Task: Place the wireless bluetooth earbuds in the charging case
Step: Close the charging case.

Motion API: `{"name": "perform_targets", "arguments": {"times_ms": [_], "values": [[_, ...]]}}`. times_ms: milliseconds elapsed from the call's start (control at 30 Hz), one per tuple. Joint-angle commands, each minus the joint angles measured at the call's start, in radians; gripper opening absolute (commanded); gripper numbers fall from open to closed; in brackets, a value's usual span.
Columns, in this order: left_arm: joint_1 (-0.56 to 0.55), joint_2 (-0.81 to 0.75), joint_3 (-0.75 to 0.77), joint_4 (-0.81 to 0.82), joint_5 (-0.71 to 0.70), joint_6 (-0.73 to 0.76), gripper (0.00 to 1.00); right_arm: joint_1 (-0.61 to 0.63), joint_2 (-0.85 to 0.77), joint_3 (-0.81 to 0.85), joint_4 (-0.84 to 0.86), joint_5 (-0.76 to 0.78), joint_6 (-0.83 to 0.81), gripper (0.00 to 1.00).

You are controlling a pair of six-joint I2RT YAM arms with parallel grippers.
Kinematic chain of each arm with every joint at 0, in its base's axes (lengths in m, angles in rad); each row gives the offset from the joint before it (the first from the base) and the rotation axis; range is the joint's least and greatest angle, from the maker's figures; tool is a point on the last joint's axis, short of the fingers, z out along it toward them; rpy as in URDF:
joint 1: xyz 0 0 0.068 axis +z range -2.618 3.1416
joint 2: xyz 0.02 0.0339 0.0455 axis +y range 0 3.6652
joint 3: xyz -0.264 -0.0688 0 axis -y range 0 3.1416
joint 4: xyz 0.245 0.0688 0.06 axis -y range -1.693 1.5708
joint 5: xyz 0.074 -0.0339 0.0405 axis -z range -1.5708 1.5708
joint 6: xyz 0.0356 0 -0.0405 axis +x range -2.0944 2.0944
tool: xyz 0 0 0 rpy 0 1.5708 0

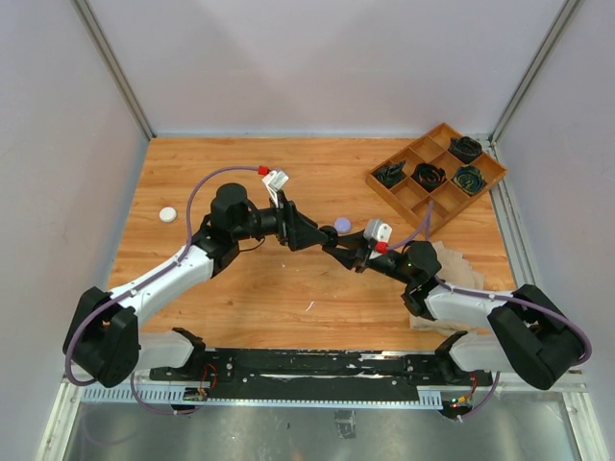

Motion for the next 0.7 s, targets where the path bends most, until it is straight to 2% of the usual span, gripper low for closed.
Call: {"name": "perform_targets", "arguments": {"times_ms": [0,300,667], "values": [[0.008,0.032,0.028,0.103,0.11,-0.054,0.81,-0.024,0.015,0.036,0.08,-0.096,0.071,0.11],[0.007,0.078,0.027,0.152,0.198,-0.099,0.8,-0.027,0.034,0.047,0.09,-0.116,0.094,0.11],[0.007,0.034,0.006,0.215,0.234,-0.126,0.75,-0.035,0.072,0.061,0.085,-0.131,0.119,0.11]]}}
